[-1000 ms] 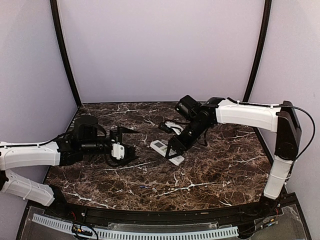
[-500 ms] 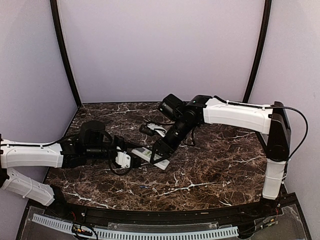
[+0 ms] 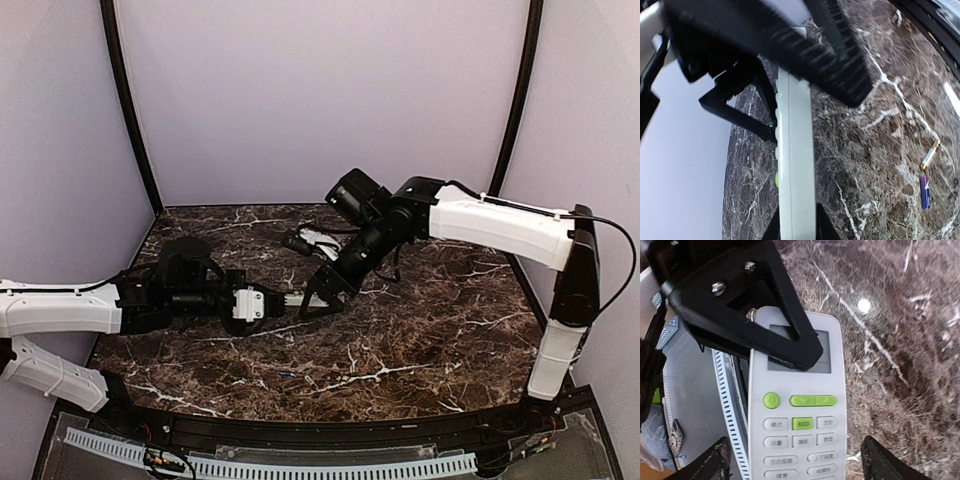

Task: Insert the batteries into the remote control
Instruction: Pass from the right arm to the left, then pass from the left arm to the right

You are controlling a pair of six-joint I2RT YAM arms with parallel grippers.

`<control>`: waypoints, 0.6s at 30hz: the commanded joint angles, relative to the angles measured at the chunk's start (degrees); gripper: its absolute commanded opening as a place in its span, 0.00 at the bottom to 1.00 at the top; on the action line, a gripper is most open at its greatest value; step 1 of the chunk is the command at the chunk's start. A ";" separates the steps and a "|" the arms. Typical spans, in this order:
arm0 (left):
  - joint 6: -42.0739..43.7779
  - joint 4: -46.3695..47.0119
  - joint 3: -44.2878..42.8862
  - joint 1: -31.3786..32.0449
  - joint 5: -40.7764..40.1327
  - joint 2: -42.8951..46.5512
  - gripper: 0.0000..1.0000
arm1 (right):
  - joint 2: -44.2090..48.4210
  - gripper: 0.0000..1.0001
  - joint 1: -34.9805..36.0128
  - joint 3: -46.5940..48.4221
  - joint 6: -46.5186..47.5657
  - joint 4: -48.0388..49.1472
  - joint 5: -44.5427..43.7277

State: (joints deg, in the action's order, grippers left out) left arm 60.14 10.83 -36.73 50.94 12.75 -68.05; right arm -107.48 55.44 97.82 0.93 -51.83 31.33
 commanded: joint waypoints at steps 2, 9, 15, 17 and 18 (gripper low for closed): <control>-30.74 -4.19 -6.38 -0.31 1.86 4.83 0.00 | 18.13 0.99 0.41 -6.24 5.01 16.82 -9.90; -55.82 -0.15 -8.30 -0.54 12.91 5.87 0.00 | 30.62 0.99 0.40 -24.09 9.10 39.00 -9.54; -69.93 9.38 -7.05 -0.55 20.77 6.53 0.00 | 30.60 0.98 0.49 -24.33 8.85 41.81 -8.72; -71.86 11.92 -6.14 -0.53 21.80 6.68 0.00 | 29.84 0.94 0.49 -23.90 8.67 41.89 -8.37; -72.19 12.37 -5.78 -0.50 21.93 6.74 0.00 | 29.38 0.91 0.52 -23.64 8.61 41.85 -8.18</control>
State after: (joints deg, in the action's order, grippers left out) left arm -2.74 15.18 -43.70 50.63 29.21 -63.02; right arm -77.25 55.59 73.84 9.30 -14.55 22.70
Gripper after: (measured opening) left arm 0.139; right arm 0.947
